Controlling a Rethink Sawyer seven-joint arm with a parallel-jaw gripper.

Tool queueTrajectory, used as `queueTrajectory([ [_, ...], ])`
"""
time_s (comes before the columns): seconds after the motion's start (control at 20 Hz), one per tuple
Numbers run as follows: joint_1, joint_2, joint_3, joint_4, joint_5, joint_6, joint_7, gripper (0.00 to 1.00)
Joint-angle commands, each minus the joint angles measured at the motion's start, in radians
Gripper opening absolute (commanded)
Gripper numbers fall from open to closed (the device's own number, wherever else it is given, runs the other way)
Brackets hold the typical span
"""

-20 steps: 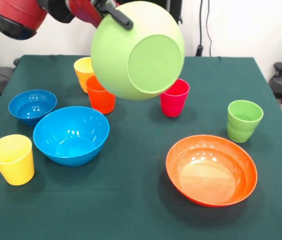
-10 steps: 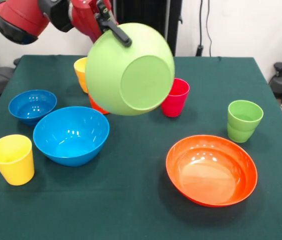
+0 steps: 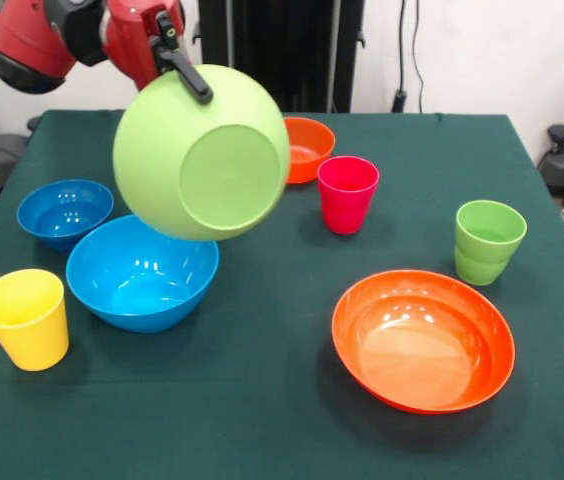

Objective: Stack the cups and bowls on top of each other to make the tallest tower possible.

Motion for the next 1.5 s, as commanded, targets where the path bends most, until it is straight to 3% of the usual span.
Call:
queueTrajectory([
  [0.05, 0.04, 0.06, -0.124, -0.009, -0.021, 0.009, -0.166, 0.0],
  [0.5, 0.072, 0.012, -0.126, -0.009, -0.026, -0.007, -0.097, 0.0],
  [1.5, 0.076, 0.012, -0.137, -0.015, -0.036, -0.017, -0.097, 0.0],
])
